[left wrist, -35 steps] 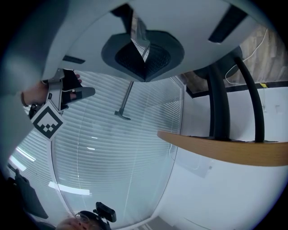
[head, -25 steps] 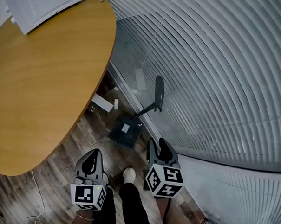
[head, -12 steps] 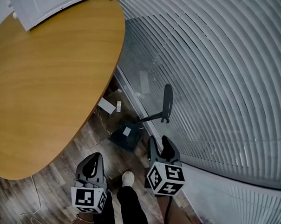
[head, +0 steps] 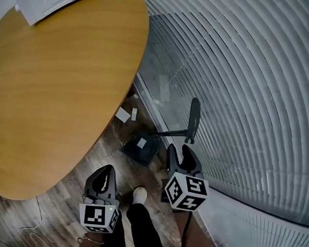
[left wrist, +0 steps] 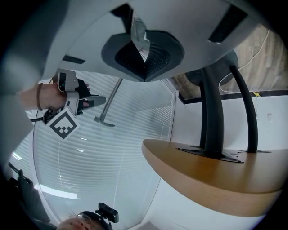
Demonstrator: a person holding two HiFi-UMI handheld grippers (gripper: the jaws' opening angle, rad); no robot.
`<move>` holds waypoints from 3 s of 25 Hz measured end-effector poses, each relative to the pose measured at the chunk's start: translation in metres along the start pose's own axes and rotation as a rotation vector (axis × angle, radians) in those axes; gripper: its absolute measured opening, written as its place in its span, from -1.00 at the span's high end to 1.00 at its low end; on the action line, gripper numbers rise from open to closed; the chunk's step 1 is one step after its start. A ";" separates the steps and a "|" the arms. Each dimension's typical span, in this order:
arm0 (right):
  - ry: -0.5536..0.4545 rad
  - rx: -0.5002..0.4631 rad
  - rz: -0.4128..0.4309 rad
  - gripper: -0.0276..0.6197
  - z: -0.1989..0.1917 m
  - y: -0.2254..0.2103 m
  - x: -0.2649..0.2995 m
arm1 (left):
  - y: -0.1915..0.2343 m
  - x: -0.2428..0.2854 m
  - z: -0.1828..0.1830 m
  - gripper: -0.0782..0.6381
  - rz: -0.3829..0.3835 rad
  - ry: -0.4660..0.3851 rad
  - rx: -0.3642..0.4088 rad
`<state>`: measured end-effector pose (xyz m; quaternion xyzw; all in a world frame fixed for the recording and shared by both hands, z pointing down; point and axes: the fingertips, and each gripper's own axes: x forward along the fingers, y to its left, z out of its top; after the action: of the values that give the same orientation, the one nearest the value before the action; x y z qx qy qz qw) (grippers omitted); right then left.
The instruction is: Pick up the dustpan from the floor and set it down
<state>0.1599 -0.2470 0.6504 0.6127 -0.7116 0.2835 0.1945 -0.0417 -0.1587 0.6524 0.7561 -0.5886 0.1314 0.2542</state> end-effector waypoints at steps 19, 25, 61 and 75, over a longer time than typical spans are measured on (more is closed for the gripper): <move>-0.032 0.013 0.029 0.34 0.026 -0.001 0.028 | -0.017 0.021 -0.002 0.74 -0.038 0.032 0.007; -0.046 0.002 0.032 0.54 0.029 0.002 0.032 | -0.013 0.020 -0.004 0.74 -0.028 0.039 0.002; -0.182 -0.198 0.100 0.61 0.123 0.057 -0.096 | -0.033 -0.072 0.108 0.74 0.069 -0.105 -0.063; -0.379 -0.249 0.162 0.62 0.280 0.083 -0.234 | -0.060 -0.139 0.321 0.74 0.080 -0.376 0.034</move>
<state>0.1386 -0.2414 0.2766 0.5672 -0.8117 0.0883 0.1080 -0.0545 -0.2065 0.3011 0.7475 -0.6530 0.0077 0.1214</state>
